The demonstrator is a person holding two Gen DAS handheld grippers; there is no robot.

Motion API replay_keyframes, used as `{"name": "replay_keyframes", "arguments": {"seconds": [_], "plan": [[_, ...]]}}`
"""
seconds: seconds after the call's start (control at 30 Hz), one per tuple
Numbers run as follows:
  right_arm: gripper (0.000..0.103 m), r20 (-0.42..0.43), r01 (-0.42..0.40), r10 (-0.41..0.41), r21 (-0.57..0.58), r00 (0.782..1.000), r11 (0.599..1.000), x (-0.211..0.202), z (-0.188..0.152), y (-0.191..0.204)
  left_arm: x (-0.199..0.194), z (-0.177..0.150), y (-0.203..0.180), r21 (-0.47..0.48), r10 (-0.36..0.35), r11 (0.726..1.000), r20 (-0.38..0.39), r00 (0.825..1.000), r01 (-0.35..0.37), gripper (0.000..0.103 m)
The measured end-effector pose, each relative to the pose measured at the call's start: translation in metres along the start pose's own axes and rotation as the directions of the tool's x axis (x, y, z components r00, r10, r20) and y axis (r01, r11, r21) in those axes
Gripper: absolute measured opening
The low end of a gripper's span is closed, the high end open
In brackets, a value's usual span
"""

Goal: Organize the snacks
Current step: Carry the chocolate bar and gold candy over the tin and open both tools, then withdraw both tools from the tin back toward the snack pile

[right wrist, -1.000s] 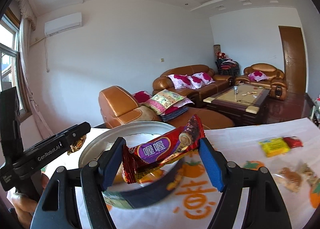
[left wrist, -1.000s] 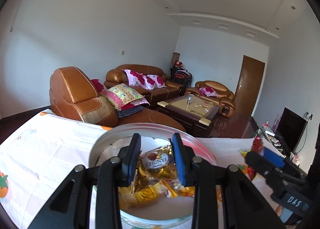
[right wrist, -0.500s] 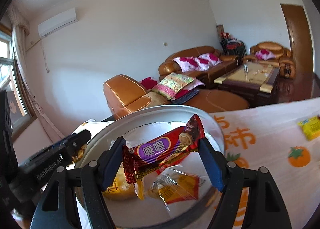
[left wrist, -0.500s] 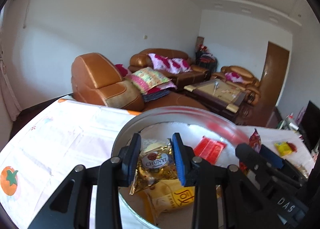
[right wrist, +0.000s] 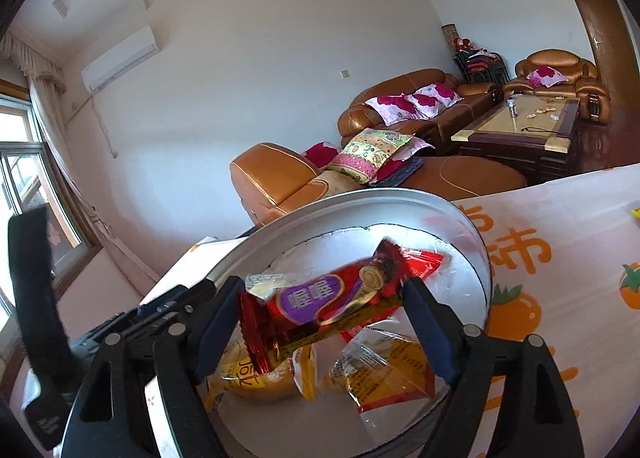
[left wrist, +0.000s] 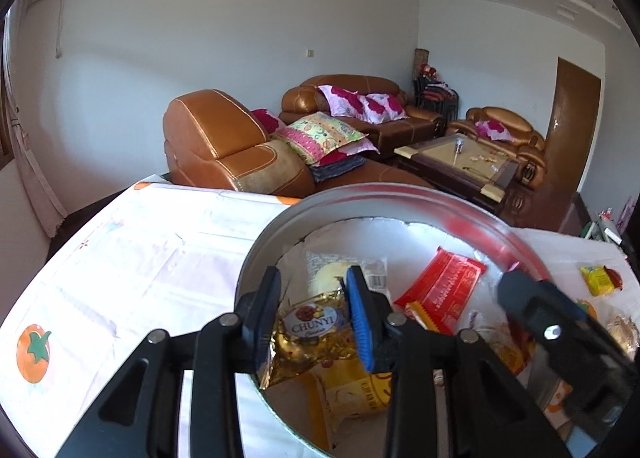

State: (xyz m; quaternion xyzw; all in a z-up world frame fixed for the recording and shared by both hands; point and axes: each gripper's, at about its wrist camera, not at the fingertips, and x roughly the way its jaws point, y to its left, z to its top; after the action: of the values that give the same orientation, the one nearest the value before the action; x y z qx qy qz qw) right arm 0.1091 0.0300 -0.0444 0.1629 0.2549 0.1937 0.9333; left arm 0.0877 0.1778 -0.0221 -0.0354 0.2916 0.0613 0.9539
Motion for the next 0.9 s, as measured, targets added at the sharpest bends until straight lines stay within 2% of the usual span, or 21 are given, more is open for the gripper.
{"name": "replay_keyframes", "arguments": {"seconds": [0.07,0.27,0.43,0.53,0.67,0.77,0.9], "plan": [[0.089,0.022,-0.001,0.001,0.008,1.000,1.000,-0.005,0.000,0.000,0.000,0.000,-0.001,0.011,0.017,1.000,0.006,1.000,-0.017,0.103],[0.089,0.054,-0.017,0.016,0.021,0.998,1.000,-0.012,0.000,-0.002,-0.008,-0.001,-0.002,0.015,0.048,0.999,0.048,0.998,-0.049,0.103],[0.089,0.139,0.061,-0.059,-0.005,0.989,0.998,-0.031,0.000,0.000,-0.023,0.000,-0.002,0.007,0.064,0.998,0.139,0.988,-0.065,0.103],[0.089,0.205,0.145,-0.133,-0.047,0.970,0.988,-0.043,-0.002,0.006,-0.027,0.000,-0.006,0.029,0.070,0.997,0.158,0.985,-0.075,0.103],[0.090,0.306,0.269,-0.228,-0.099,0.924,0.958,-0.059,-0.005,0.016,-0.028,-0.001,-0.012,0.059,0.098,0.992,0.173,0.980,-0.110,0.103],[0.090,0.348,0.319,-0.258,-0.131,0.901,0.938,-0.065,-0.008,0.021,-0.029,-0.002,-0.013,0.059,0.105,0.991,0.182,0.978,-0.118,0.103],[0.091,0.369,0.353,-0.274,-0.164,0.888,0.921,-0.069,-0.013,0.027,-0.031,-0.003,-0.010,0.048,0.106,0.992,0.190,0.976,-0.117,0.103]]}}
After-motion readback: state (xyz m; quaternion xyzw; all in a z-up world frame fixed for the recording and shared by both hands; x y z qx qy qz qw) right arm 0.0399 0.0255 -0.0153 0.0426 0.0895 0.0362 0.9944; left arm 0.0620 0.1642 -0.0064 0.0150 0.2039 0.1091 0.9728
